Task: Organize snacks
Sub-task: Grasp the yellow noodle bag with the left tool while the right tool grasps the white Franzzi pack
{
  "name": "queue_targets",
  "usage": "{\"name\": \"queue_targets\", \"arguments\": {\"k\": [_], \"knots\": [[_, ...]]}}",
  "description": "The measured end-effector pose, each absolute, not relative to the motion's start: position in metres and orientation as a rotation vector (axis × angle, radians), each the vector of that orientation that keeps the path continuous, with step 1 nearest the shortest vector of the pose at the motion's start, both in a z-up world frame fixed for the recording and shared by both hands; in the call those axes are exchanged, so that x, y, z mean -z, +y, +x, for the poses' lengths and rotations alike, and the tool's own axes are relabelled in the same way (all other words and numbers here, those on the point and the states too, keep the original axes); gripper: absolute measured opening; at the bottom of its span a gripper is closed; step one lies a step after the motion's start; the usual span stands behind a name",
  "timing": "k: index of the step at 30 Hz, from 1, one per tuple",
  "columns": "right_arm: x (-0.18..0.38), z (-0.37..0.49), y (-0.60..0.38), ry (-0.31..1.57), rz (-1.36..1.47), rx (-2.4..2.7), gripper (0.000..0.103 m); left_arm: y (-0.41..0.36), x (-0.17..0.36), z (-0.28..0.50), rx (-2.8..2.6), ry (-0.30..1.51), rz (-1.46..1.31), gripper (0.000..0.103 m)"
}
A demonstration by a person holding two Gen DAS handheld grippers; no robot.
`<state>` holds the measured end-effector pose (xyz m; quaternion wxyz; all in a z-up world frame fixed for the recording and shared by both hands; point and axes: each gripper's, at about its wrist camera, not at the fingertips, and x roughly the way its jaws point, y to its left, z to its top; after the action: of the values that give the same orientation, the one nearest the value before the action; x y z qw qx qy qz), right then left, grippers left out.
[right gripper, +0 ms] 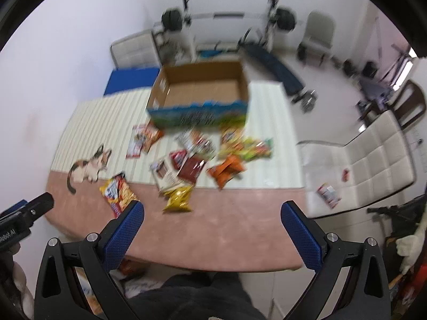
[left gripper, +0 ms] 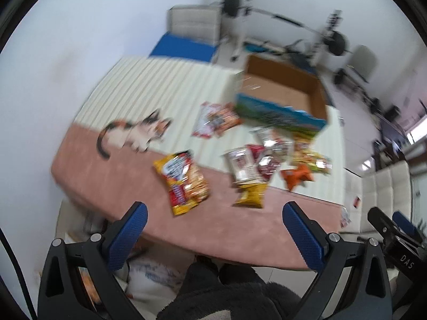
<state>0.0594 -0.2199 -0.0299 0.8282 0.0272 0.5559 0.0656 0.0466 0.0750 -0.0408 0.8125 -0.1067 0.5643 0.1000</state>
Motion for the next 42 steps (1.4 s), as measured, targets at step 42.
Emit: {"name": "queue_targets", "arguments": {"k": [42], "knots": [[0.381,0.237,-0.014,1.728,-0.199,-0.193,0.068,0.168,0.387,0.155,-0.205,1.649,-0.230,0.087]]}}
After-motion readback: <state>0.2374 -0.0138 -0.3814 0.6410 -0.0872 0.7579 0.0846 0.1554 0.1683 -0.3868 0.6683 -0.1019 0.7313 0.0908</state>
